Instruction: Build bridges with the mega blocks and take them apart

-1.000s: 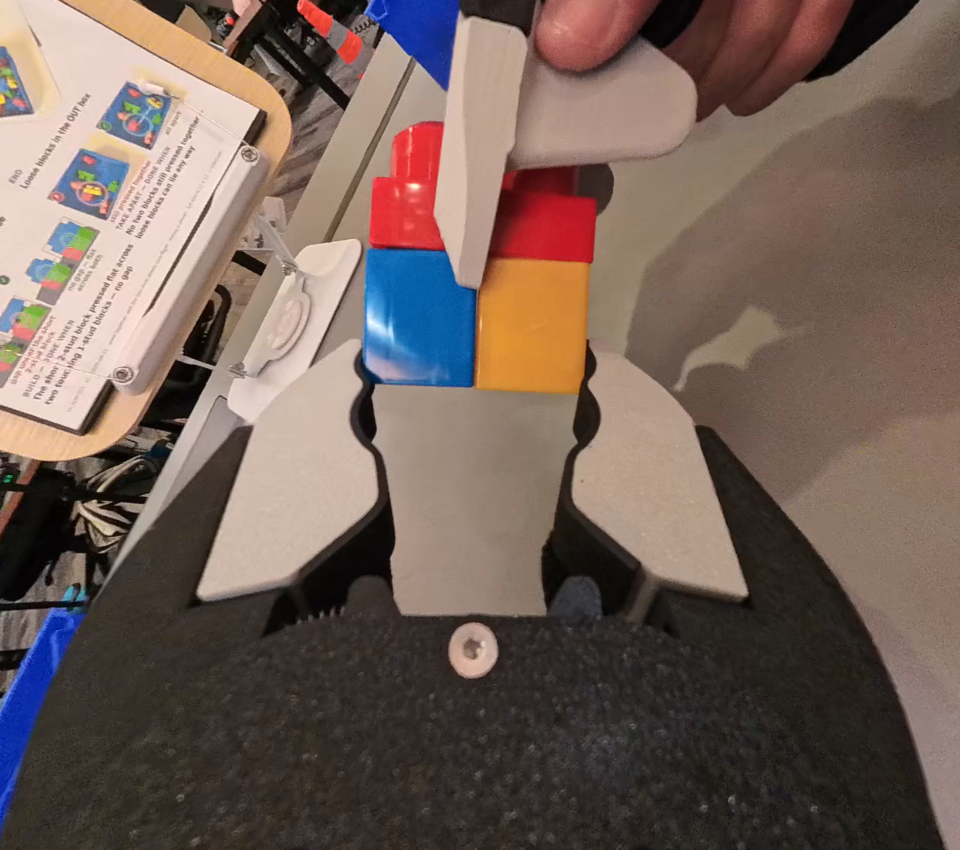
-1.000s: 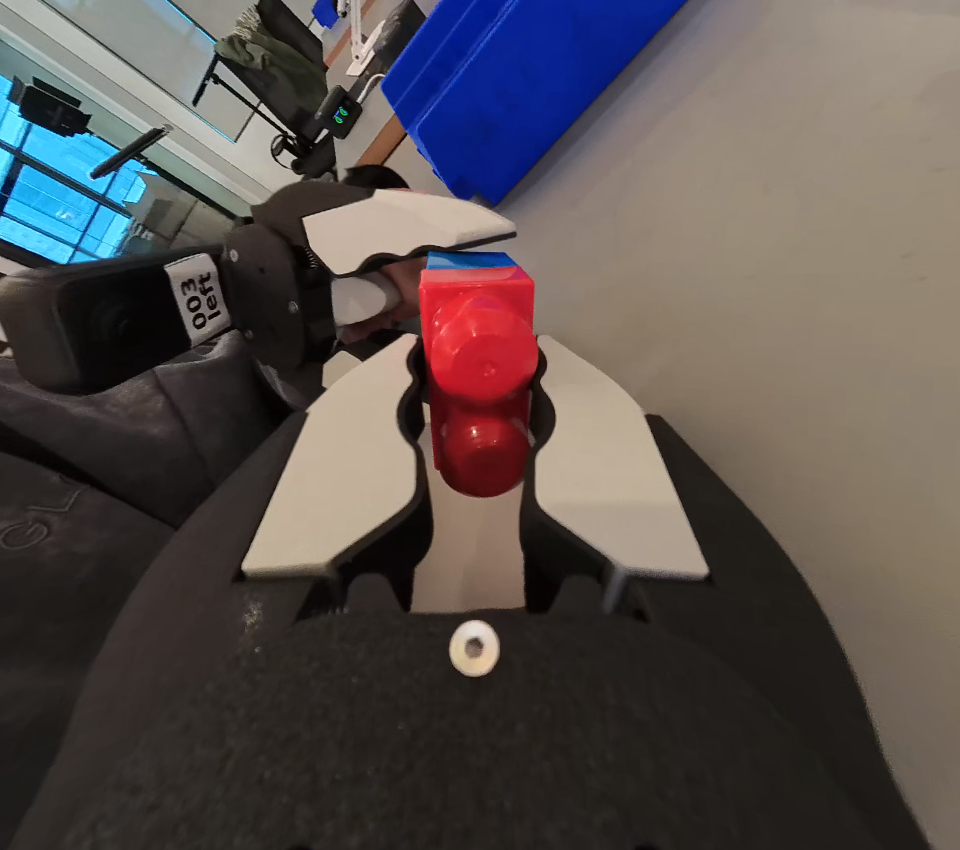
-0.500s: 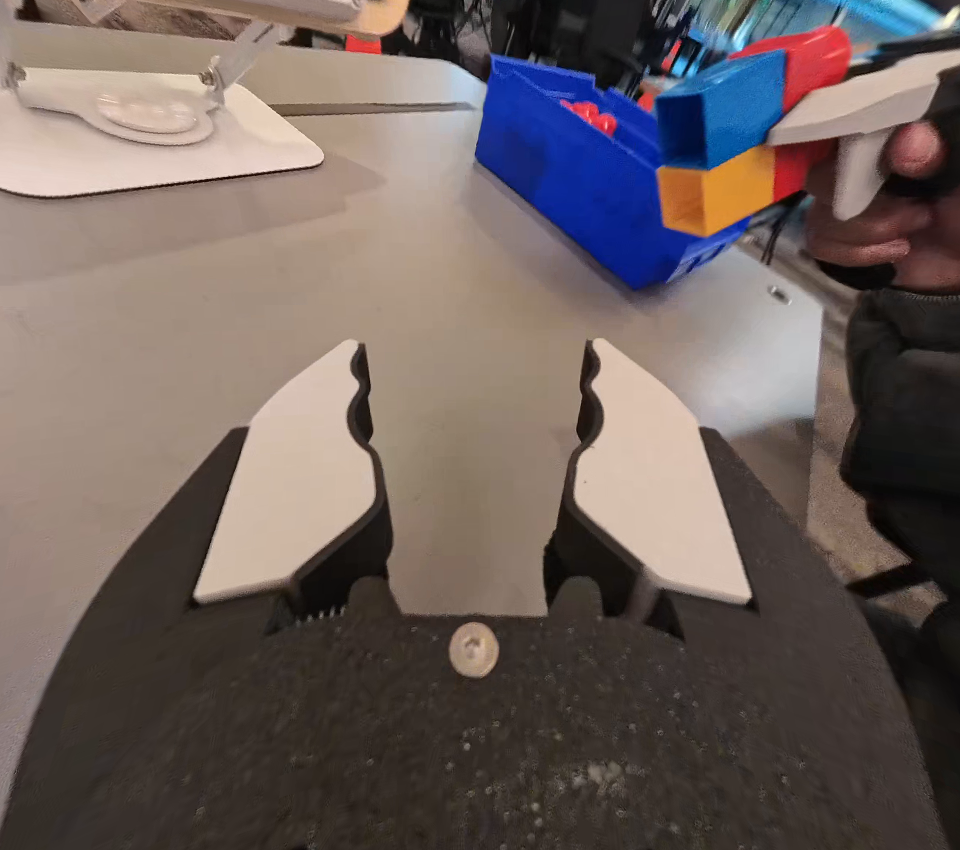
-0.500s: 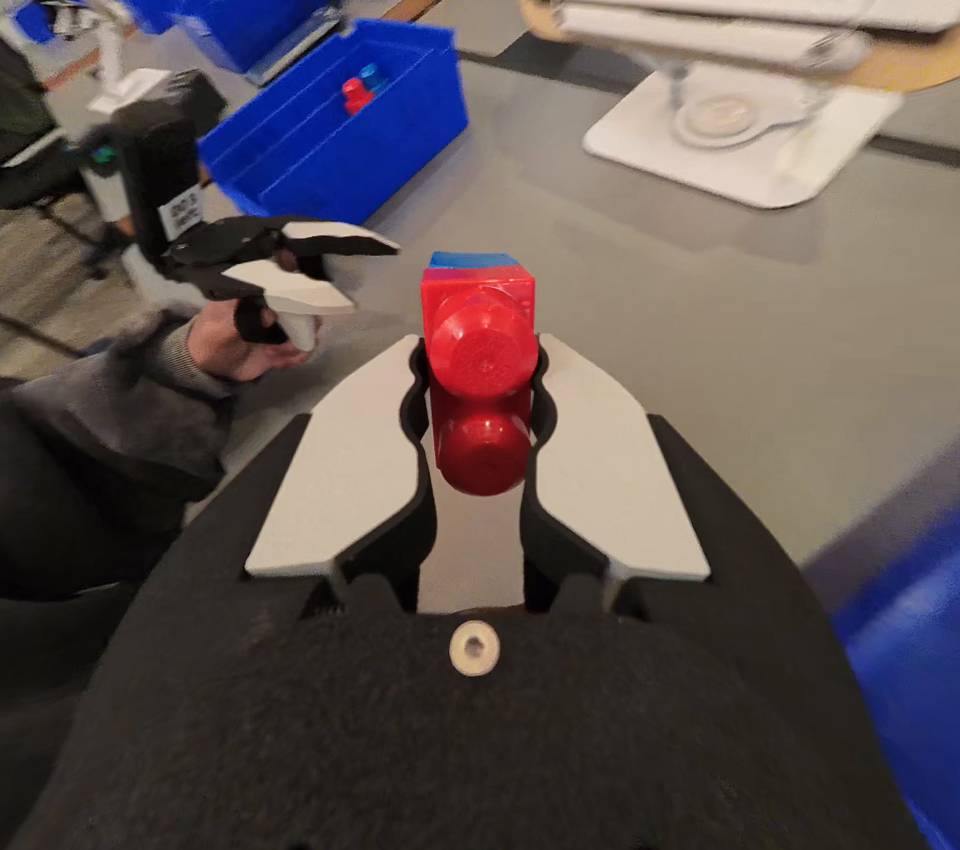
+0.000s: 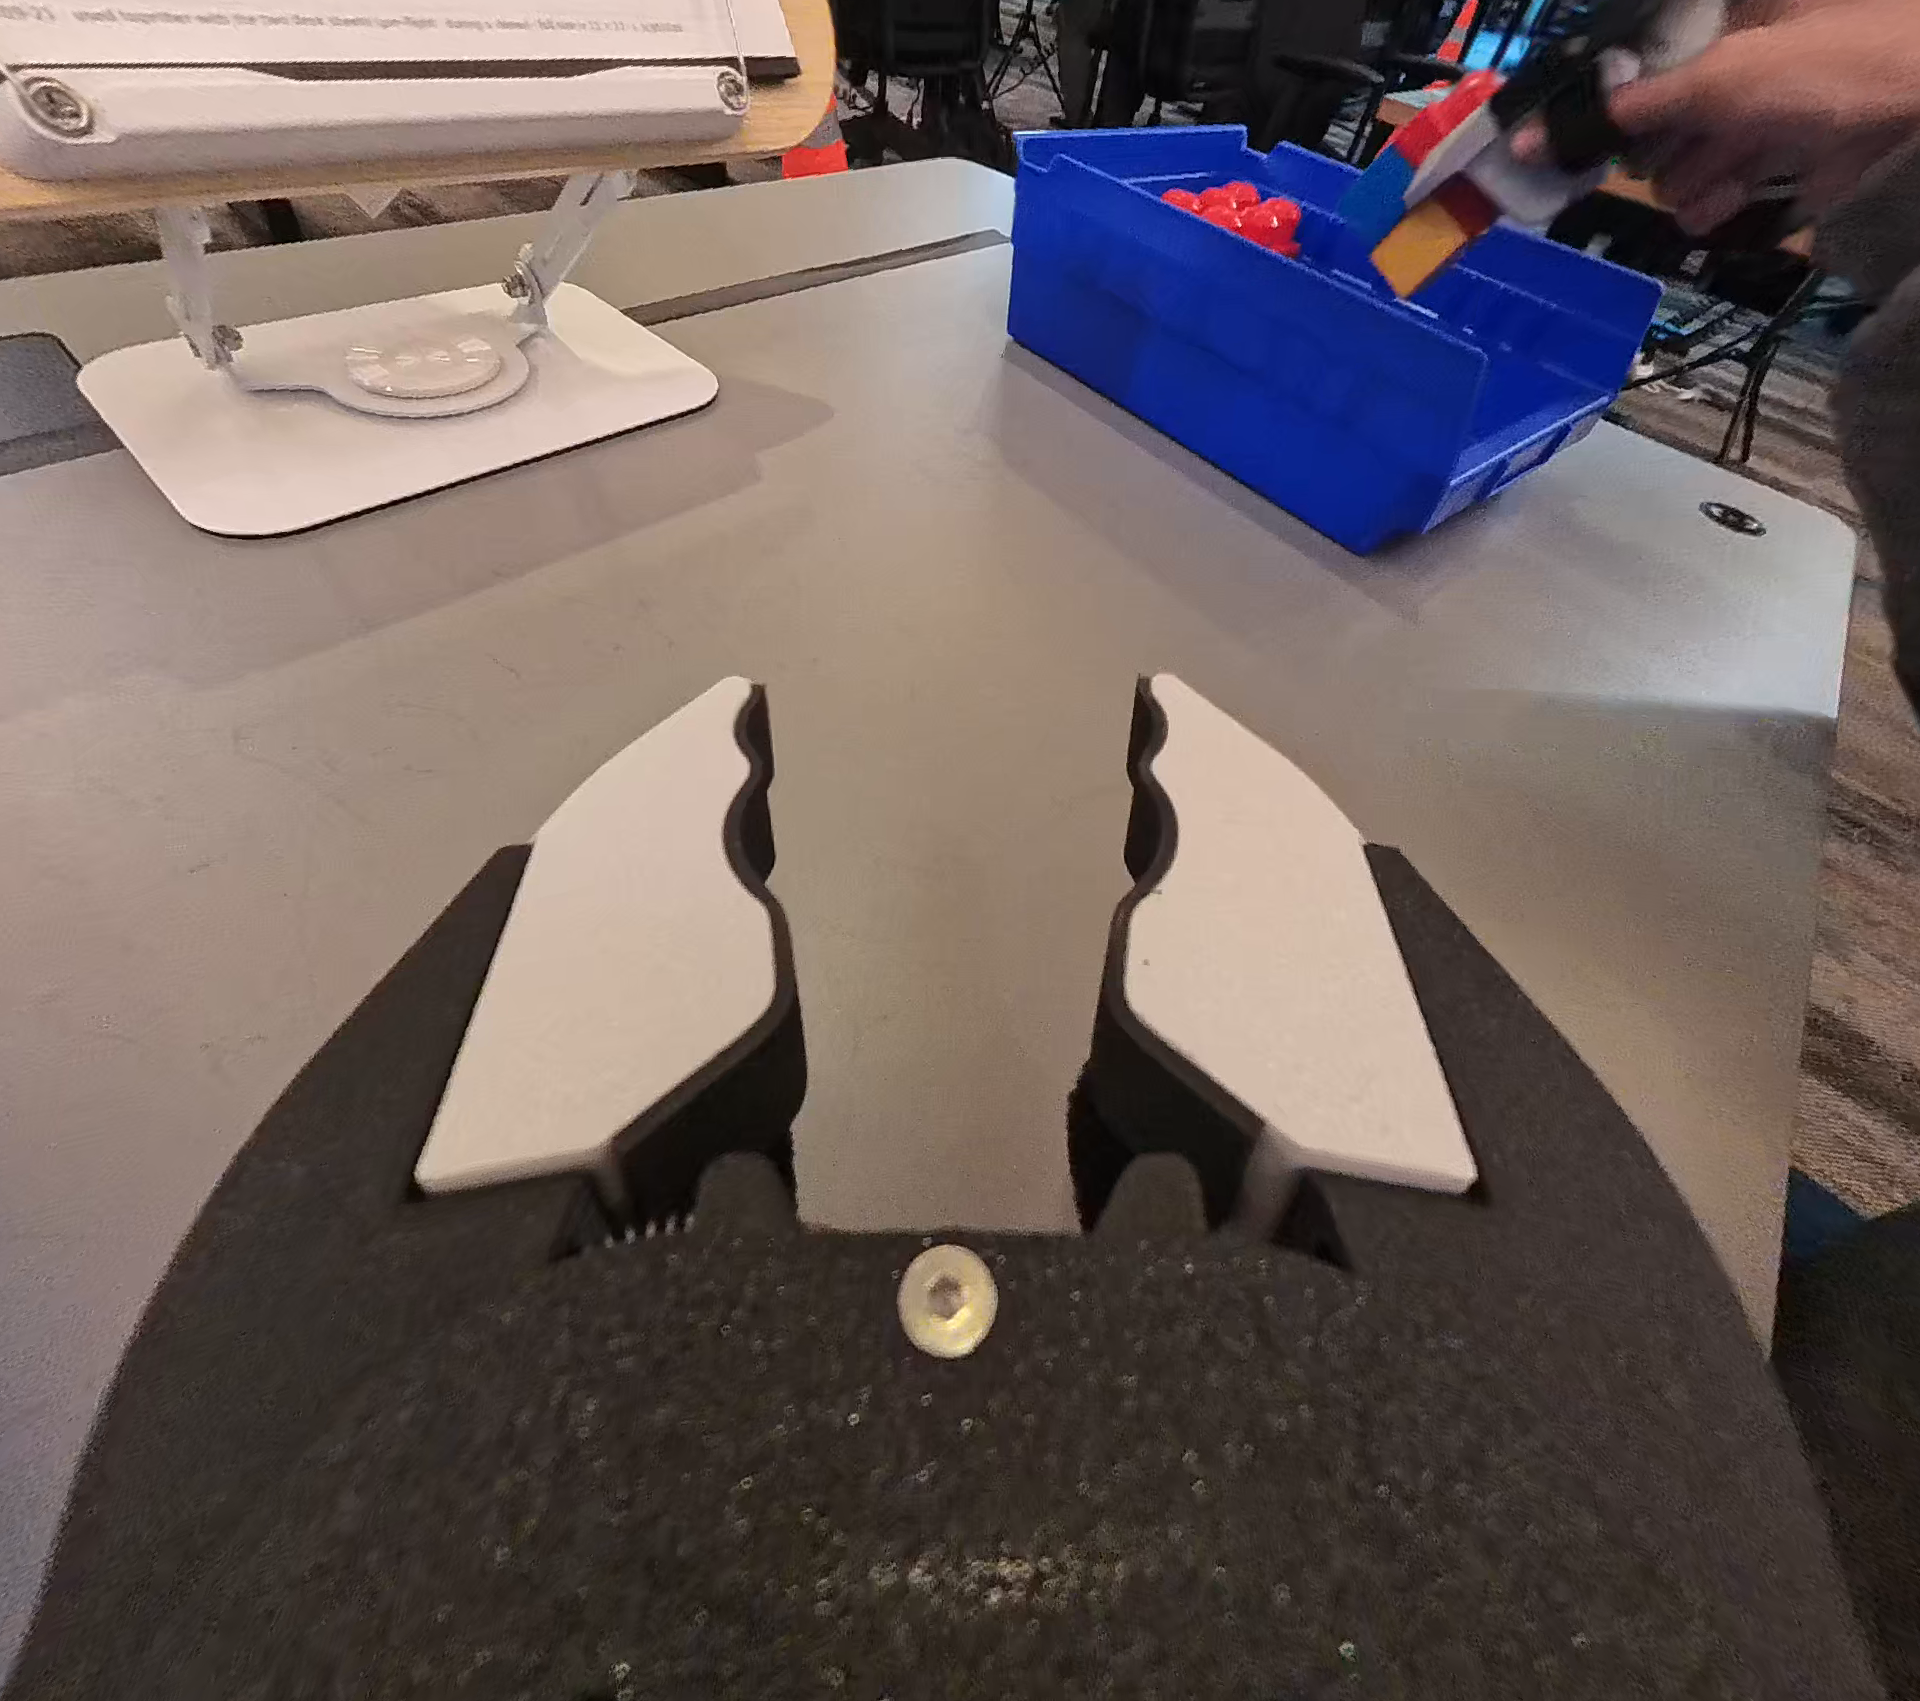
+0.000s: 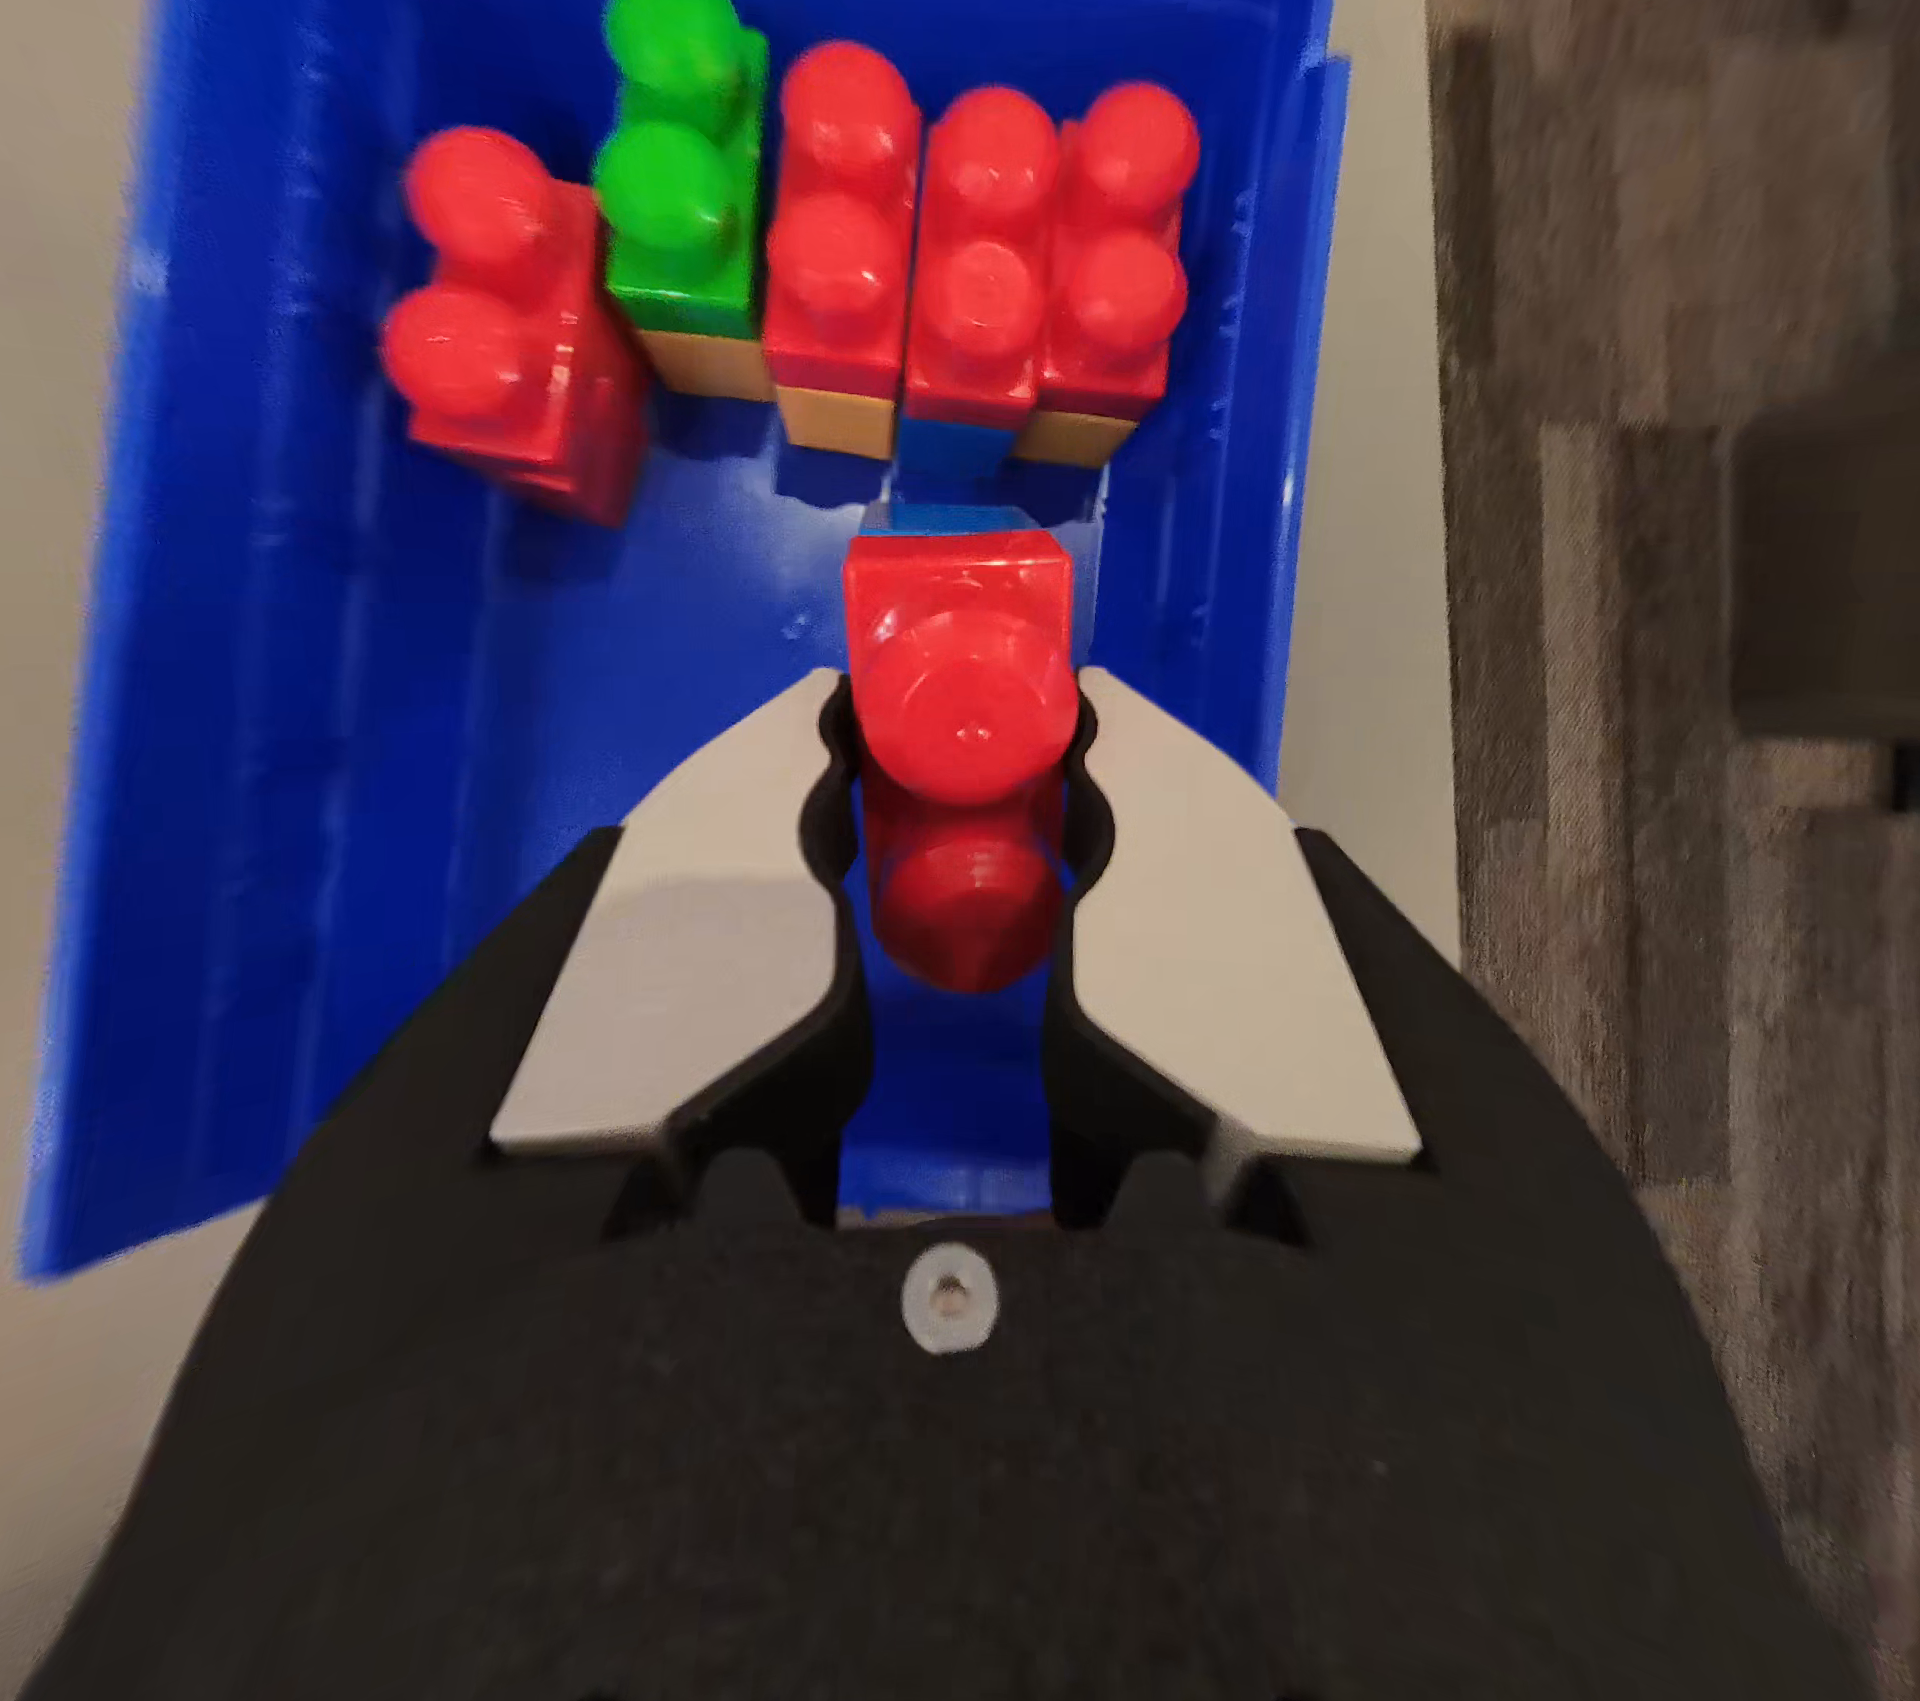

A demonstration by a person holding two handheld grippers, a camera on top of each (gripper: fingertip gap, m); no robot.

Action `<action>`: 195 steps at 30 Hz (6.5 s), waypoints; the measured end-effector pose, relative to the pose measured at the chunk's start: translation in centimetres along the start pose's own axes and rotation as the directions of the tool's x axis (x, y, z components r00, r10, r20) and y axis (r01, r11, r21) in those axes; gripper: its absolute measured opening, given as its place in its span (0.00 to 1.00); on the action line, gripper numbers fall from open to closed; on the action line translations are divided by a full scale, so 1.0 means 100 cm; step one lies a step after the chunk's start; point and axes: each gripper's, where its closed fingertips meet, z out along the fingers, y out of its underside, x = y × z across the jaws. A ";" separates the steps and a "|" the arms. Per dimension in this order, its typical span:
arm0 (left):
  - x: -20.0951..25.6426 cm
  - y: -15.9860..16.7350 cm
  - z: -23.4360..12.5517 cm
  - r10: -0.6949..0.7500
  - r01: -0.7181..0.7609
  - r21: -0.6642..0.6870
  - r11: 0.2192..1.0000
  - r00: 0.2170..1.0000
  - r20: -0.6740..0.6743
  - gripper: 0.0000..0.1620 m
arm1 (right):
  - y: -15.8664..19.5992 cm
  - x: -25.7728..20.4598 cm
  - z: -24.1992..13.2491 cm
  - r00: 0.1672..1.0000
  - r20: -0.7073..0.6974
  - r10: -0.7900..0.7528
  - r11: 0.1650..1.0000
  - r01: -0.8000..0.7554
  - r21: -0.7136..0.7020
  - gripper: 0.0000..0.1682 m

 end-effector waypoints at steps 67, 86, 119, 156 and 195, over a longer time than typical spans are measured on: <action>0.011 0.064 -0.060 0.014 0.011 -0.101 0.995 0.969 0.248 0.46 | 0.116 -0.358 -0.095 0.694 0.297 -0.656 0.531 0.144 0.835 0.32; 0.013 0.071 -0.054 0.019 0.017 -0.155 0.988 0.974 0.227 0.44 | 0.111 -0.354 -0.088 0.690 0.397 -0.605 0.611 0.083 0.787 0.31; 0.016 0.076 -0.051 0.089 -0.041 -0.199 0.979 0.966 0.241 0.43 | 0.113 -0.356 -0.086 0.688 0.382 -0.616 0.612 0.113 0.783 0.30; -0.301 0.018 -0.144 0.489 -0.130 -0.841 0.525 0.855 0.173 0.02 | 0.115 -0.360 -0.079 0.659 0.437 -0.612 0.661 0.123 0.740 0.28; -0.060 0.020 0.002 0.652 -0.738 -0.514 0.437 0.654 -0.385 0.36 | 0.114 -0.358 -0.085 0.659 0.437 -0.612 0.641 0.091 0.762 0.27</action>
